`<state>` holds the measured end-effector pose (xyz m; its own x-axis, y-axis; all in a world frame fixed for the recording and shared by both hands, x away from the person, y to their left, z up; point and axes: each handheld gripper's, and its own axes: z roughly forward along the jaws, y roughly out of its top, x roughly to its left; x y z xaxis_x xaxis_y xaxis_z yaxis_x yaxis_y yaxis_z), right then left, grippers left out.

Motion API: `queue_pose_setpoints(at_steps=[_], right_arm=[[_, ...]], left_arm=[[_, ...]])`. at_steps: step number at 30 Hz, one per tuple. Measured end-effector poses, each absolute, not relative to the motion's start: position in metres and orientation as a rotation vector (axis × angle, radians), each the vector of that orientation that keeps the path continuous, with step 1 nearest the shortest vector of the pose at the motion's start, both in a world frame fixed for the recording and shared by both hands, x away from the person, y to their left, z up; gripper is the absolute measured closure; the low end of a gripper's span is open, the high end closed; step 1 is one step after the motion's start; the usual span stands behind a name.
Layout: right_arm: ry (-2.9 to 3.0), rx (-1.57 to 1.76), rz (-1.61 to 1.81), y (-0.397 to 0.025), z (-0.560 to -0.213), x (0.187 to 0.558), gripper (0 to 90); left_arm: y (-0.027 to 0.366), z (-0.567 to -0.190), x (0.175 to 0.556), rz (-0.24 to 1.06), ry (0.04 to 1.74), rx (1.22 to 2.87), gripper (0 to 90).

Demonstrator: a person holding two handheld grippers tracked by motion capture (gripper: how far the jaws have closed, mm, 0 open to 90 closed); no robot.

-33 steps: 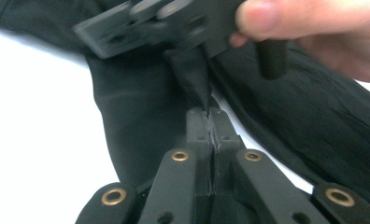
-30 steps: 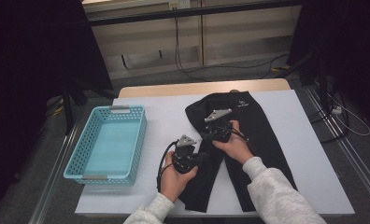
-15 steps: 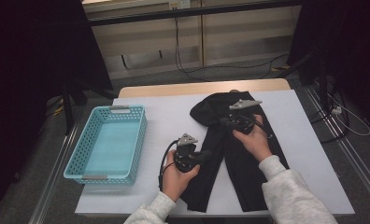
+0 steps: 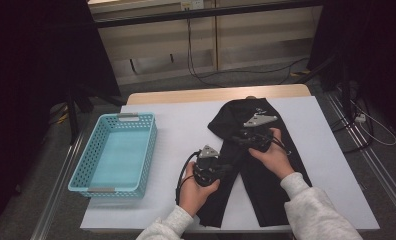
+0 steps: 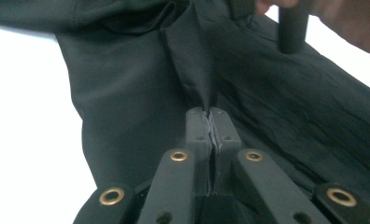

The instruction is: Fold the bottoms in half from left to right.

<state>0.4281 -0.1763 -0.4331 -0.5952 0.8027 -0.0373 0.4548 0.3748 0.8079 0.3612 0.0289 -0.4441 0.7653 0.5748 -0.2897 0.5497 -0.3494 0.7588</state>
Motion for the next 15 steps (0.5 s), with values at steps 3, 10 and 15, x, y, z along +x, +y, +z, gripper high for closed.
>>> queue_pose_setpoints(at_steps=[3, 10, 15], right_arm=[[2.244, 1.046, 1.062, -0.161, -0.435, 0.438, 54.9], [2.316, 1.019, 0.934, -0.141, -0.457, 0.456, 54.8], [2.254, 1.077, 1.013, -0.147, -0.453, 0.461, 85.2]], left_arm=[[0.031, -0.445, 0.361, 0.036, 0.853, 2.025, 88.1], [0.036, -0.451, 0.361, 0.026, 0.872, 2.030, 88.2], [0.038, -0.448, 0.361, 0.026, 0.876, 2.010, 88.4]])
